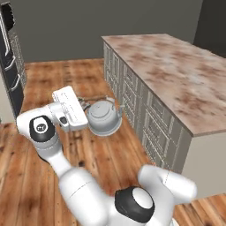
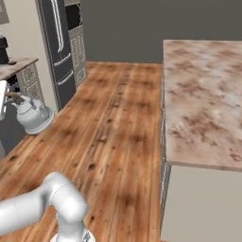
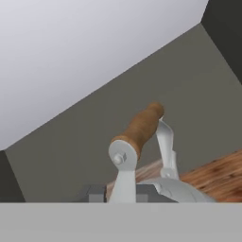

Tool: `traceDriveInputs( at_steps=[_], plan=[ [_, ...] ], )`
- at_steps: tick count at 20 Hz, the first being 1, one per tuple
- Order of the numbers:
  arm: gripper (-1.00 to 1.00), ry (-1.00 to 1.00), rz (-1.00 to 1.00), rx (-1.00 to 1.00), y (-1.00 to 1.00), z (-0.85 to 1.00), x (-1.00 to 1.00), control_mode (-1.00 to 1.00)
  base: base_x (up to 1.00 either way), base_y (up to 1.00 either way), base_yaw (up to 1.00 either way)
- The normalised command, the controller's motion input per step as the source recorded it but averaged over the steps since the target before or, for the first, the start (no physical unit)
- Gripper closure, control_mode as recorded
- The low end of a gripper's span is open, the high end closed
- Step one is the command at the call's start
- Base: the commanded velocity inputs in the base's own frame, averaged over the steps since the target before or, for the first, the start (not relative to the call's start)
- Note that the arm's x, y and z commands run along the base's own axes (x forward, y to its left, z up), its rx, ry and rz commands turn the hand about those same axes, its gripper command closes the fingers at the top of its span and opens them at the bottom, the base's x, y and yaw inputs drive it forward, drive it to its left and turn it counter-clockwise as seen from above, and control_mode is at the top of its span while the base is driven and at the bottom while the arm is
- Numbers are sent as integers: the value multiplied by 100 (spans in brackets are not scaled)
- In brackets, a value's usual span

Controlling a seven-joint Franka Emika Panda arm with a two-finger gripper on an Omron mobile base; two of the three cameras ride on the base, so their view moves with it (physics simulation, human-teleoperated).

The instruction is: The kettle is done boiling. Turn off the stove, then wait for 300 timesteps before moving the kettle to the dining table.

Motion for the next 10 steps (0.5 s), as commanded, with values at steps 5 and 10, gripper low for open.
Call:
traceDriveInputs(
  at_steps=[5,10],
  plan=[
    [100,0,0,0,0,0,0,100,19,-57,-5],
    [100,0,0,0,0,0,0,100,18,-57,-2]
  ],
)
